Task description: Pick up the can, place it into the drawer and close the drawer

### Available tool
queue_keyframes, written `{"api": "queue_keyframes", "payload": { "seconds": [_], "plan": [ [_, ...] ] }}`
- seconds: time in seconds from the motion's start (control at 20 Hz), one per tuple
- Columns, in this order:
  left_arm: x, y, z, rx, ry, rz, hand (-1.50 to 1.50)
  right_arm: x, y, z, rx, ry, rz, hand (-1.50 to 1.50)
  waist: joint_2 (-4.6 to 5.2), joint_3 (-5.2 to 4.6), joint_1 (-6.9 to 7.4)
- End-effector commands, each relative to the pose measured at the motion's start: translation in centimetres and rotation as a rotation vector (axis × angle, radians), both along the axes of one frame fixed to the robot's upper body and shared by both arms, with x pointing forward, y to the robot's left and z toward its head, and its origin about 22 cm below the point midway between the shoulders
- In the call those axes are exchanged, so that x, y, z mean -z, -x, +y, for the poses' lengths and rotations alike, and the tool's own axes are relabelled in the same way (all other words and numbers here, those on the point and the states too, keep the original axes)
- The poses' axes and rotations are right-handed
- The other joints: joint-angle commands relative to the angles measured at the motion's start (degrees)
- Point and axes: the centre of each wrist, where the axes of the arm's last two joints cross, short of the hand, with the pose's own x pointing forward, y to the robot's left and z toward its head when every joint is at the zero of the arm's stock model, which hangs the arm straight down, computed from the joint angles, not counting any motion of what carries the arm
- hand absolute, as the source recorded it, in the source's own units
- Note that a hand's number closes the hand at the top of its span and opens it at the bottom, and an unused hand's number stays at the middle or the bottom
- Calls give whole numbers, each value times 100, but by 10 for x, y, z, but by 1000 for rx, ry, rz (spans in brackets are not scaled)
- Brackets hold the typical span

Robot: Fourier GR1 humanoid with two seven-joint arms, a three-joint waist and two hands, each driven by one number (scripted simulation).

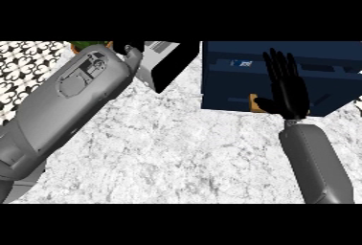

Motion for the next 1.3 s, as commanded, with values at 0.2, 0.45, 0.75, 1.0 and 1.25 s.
{"api": "queue_keyframes", "payload": {
  "seconds": [0.2,0.45,0.75,1.0,1.25],
  "plan": [
    [10,14,25,5,-14,19,-150,2,-40,22,43,-25,-27,-150,169,117,74],
    [22,25,44,23,-12,37,-150,-5,-53,23,66,-11,-45,-150,199,113,112],
    [34,35,46,7,-27,27,-150,-47,-80,38,68,-5,-83,-150,226,114,190],
    [33,39,52,25,-18,12,-150,-51,-84,34,74,-32,-66,-150,281,120,183],
    [44,46,51,12,-10,19,-150,-58,-88,28,86,-31,-99,-150,279,123,158]
  ]
}}
